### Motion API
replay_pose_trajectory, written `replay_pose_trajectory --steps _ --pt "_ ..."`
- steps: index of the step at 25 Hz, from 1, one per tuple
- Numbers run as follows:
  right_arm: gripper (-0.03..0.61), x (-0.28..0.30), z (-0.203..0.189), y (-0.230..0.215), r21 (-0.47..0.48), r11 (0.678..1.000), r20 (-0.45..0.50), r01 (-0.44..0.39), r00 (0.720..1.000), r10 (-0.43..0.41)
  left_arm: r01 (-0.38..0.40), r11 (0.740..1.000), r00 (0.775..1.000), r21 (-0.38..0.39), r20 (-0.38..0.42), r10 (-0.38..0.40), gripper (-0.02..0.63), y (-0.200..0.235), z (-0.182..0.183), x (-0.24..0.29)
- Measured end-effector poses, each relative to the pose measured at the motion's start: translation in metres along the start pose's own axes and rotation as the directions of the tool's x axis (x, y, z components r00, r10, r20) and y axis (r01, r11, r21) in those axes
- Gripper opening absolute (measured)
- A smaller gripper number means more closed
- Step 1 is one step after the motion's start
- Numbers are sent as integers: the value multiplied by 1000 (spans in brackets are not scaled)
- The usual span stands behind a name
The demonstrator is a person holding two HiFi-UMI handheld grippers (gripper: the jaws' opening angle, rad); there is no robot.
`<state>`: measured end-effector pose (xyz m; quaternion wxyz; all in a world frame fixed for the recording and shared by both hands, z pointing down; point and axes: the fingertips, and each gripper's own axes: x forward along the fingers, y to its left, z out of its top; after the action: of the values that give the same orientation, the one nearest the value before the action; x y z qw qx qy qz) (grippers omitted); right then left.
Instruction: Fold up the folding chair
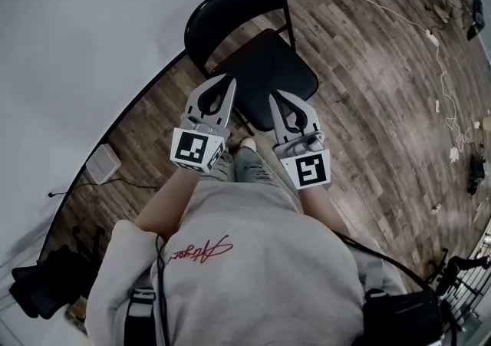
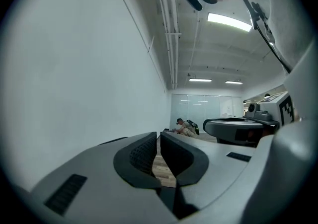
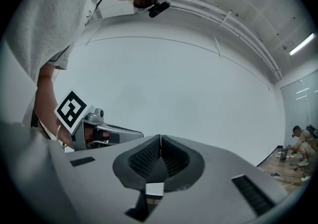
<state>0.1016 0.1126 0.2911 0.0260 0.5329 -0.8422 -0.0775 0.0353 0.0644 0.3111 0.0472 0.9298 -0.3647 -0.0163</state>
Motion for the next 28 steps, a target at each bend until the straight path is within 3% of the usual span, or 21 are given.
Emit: replay_pose_trajectory --steps 5,6,8,10,11,14,16,18,20,24,28 --pt "17 20 -15 -13 26 998 -17 51 999 -51 -75 989 993 -125 -97 63 26 49 -34 10" --pt "17 22 -19 -16 36 996 -23 78 997 -77 -101 982 989 -159 -126 81 61 64 -48 10" --pt "23 22 -34 -20 79 990 -58 121 992 -116 -168 966 968 -197 -217 124 243 101 -84 7" --pt "171 21 -63 -26 184 970 -125 160 982 -138 -258 936 929 -238 -326 173 283 143 -125 5" --pt "184 19 -85 -31 259 947 -166 188 975 -148 -308 913 907 -267 -372 197 300 163 -143 5" --pt "221 3 -163 -40 449 841 -302 302 937 -176 -417 841 856 -344 -461 236 311 210 -186 7" --pt "232 -15 -224 -39 545 738 -415 397 893 -173 -441 829 838 -345 -490 241 311 229 -205 10" --pt "250 -37 -285 -33 615 616 -524 493 839 -147 -418 842 837 -342 -505 211 311 238 -218 17" --pt "259 -59 -332 -27 624 526 -613 579 779 -131 -364 859 846 -360 -513 144 311 236 -225 26" --pt "273 -95 -408 -19 571 387 -748 724 653 -116 -271 893 859 -360 -509 55 311 232 -224 49" --pt "285 -118 -466 -14 550 277 -796 788 595 -112 -180 905 881 -386 -473 -27 320 228 -231 64"
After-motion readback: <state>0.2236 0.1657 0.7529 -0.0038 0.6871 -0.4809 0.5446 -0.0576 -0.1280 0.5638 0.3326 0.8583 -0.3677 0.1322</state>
